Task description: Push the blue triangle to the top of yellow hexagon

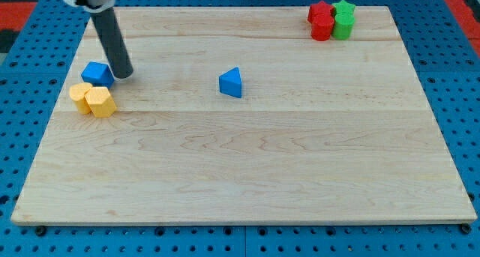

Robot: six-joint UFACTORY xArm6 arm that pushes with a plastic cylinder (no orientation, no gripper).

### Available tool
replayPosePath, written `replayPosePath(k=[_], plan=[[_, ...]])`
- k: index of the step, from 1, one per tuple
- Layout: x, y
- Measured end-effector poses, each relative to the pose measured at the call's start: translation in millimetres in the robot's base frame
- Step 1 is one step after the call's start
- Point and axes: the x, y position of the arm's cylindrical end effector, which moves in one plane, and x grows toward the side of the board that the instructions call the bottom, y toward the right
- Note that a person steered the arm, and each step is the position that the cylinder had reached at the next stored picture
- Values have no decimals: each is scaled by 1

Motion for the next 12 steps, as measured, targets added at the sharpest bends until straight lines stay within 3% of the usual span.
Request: replayPosePath(k=[2, 4, 6, 7, 8, 10, 11, 12], plan=[[-4, -31], [-60, 118], [-58, 341], [-40, 396], [-7, 355], [4, 182], [5, 141], [5, 205]])
